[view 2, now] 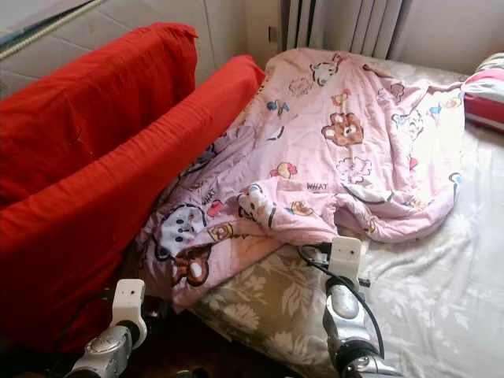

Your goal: Clean up the room

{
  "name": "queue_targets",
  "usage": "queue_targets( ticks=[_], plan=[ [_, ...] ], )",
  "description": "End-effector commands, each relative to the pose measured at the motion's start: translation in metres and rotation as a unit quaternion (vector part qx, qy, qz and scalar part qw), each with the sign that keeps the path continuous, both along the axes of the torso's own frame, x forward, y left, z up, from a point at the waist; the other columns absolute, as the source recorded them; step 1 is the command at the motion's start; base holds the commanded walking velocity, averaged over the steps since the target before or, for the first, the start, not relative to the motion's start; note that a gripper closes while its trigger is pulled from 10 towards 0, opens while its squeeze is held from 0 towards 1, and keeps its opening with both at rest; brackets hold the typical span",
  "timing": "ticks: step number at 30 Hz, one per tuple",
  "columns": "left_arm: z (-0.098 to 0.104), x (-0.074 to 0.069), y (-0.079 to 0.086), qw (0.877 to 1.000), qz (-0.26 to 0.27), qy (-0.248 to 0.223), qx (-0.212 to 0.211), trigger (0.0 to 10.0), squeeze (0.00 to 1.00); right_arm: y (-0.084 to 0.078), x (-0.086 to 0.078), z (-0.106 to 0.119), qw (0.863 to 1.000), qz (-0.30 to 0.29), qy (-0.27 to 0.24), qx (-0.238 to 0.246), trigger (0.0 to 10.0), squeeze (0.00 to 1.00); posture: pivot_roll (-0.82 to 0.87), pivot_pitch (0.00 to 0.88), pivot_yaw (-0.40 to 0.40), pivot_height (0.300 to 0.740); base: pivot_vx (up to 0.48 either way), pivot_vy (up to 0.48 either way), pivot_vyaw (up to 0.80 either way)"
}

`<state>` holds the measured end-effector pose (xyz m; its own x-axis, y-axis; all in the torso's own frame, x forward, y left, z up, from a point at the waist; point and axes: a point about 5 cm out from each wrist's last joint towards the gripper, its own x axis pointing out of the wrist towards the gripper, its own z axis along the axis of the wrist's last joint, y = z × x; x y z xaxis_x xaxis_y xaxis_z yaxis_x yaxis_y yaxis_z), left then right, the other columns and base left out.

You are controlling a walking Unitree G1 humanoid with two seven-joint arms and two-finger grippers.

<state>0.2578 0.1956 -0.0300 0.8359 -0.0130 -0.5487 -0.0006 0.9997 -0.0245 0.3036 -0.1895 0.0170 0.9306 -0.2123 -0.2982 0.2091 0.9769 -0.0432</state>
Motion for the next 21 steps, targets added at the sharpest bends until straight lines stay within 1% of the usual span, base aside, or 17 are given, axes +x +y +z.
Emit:
queue_targets(
  ticks=[1, 8, 9, 21],
  plan=[
    [-0.0060, -0.0082, 0.0041, 1.000, 0.006, 0.014, 0.001, 10.0, 0.00, 0.0033, -0.0012, -0.0020, 1.000, 0.003, 0.005, 0.001, 10.0, 0.00, 0.02, 0.149, 0.038, 0.740, 0.000, -0.326, 0.00],
    [-0.0062, -0.0086, 0.0047, 1.000, 0.011, 0.014, -0.003, 10.0, 0.00, 0.0037, -0.0011, -0.0021, 1.000, 0.003, 0.005, 0.002, 10.0, 0.00, 0.02, 0.150, 0.039, 0.740, 0.000, -0.324, 0.00],
    [-0.0062, -0.0087, 0.0047, 1.000, 0.011, 0.013, -0.004, 10.0, 0.00, 0.0038, -0.0011, -0.0021, 1.000, 0.003, 0.005, 0.002, 10.0, 0.00, 0.02, 0.150, 0.039, 0.740, -0.240, -0.262, 0.00],
    [-0.0074, -0.0104, 0.0060, 1.000, 0.013, 0.017, -0.004, 10.0, 0.00, 0.0059, -0.0017, -0.0035, 1.000, 0.008, 0.010, 0.004, 10.0, 0.00, 0.02, 0.150, 0.039, 0.740, 0.000, 0.000, 0.00]
  ],
)
